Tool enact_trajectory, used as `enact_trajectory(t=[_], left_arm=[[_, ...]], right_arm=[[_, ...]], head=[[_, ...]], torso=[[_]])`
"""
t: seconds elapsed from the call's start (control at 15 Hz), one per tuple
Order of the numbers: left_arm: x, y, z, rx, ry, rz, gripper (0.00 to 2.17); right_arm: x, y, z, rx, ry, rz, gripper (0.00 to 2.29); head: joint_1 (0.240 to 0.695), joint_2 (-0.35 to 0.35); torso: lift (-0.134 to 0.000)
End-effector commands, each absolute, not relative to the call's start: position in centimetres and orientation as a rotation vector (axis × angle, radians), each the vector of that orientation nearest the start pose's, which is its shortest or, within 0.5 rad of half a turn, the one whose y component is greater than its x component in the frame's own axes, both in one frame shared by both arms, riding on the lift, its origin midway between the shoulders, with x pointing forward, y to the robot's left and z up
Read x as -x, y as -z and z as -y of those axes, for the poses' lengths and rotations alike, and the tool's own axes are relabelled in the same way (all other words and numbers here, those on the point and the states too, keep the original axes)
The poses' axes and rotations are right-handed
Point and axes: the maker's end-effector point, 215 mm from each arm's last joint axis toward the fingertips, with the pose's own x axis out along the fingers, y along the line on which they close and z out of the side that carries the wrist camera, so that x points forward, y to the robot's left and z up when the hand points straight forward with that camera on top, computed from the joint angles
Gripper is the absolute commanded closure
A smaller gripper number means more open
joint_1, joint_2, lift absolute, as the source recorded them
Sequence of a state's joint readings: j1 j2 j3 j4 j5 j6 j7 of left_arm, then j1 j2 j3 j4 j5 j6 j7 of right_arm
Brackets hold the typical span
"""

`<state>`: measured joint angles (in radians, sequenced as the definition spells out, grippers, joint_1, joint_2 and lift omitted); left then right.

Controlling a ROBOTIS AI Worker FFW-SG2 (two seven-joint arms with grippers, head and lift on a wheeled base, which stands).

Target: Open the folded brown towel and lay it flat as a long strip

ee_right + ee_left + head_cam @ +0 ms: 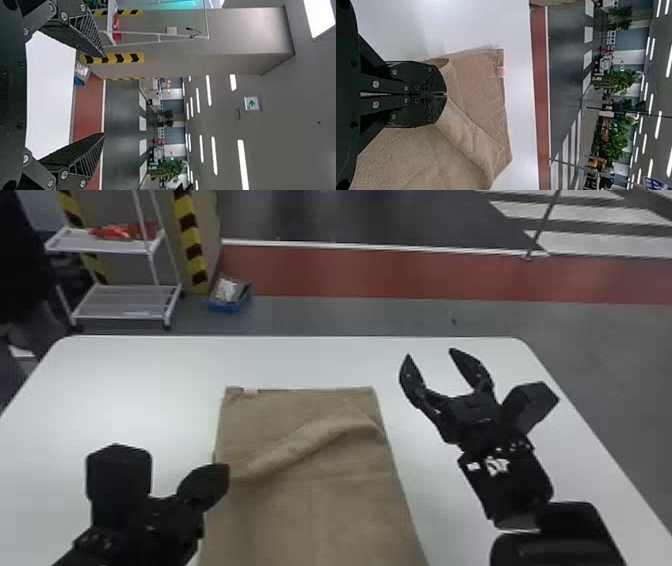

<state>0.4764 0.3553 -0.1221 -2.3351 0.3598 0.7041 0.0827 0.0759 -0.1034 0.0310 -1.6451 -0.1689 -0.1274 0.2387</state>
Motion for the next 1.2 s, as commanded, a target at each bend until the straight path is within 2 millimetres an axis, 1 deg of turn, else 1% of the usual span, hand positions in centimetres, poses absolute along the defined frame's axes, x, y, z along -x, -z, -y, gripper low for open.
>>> enact_trajectory(t=[0.0, 0.07, 0.13, 0.2, 0.33, 0.47, 0.6, 0.67, 0.73, 0.8, 0.87, 0.93, 1.0, 1.13], left_arm=[[-39.6, 40.1, -15.9, -0.017, 0.304, -0.508, 1.45], [-39.4, 40.2, -15.8, -0.018, 0.31, -0.512, 1.45], [-39.2, 40.4, -15.7, -0.02, 0.312, -0.516, 1.45], [-39.1, 40.5, -15.6, -0.023, 0.314, -0.518, 1.45], [-38.8, 40.8, -15.6, -0.025, 0.319, -0.526, 1.44], [-38.6, 41.1, -15.7, -0.029, 0.321, -0.532, 1.45], [-38.3, 41.2, -15.6, -0.032, 0.33, -0.536, 1.45], [-38.3, 41.3, -15.7, -0.034, 0.33, -0.538, 1.45], [-38.2, 41.4, -15.6, -0.034, 0.335, -0.54, 1.45], [-38.1, 41.4, -15.6, -0.034, 0.337, -0.541, 1.45], [-38.0, 41.5, -15.6, -0.033, 0.337, -0.541, 1.45], [-37.9, 41.5, -15.5, -0.033, 0.341, -0.543, 1.45], [-37.9, 41.5, -15.4, -0.033, 0.343, -0.543, 1.45], [-37.8, 41.6, -15.2, -0.035, 0.345, -0.544, 1.45]], right_arm=[[-58.5, 30.2, 14.5, -0.056, -0.345, 0.125, 0.2], [-59.3, 30.2, 12.3, -0.056, -0.387, 0.122, 0.2], [-59.8, 30.7, 10.8, -0.045, -0.429, 0.108, 0.2], [-60.6, 30.4, 8.6, -0.032, -0.471, 0.108, 0.2], [-61.6, 30.3, 5.4, 0.007, -0.527, 0.1, 0.19], [-63.0, 30.6, 3.3, 0.071, -0.587, 0.084, 0.19], [-64.1, 31.2, 1.0, 0.108, -0.664, 0.055, 0.18], [-64.6, 31.2, -0.3, 0.131, -0.692, 0.048, 0.19], [-65.5, 31.9, -1.0, 0.165, -0.709, 0.023, 0.18], [-66.4, 32.1, -1.6, 0.218, -0.728, 0.006, 0.19], [-67.2, 33.1, -1.8, 0.257, -0.738, -0.043, 0.19], [-68.2, 34.3, -1.5, 0.297, -0.732, -0.12, 0.19], [-69.1, 34.9, -0.9, 0.322, -0.727, -0.176, 0.21], [-69.7, 35.3, -0.5, 0.336, -0.733, -0.236, 0.28]], head=[[0.695, -0.042], [0.695, -0.023], [0.695, -0.007], [0.695, 0.013], [0.695, 0.052], [0.695, 0.099], [0.695, 0.122], [0.695, 0.133], [0.695, 0.143], [0.695, 0.154], [0.695, 0.171], [0.695, 0.176], [0.695, 0.179], [0.695, 0.175]], torso=[[-0.123], [-0.123], [-0.123], [-0.123], [-0.123], [-0.123], [-0.123], [-0.123], [-0.123], [-0.123], [-0.123], [-0.123], [-0.123], [-0.123]])
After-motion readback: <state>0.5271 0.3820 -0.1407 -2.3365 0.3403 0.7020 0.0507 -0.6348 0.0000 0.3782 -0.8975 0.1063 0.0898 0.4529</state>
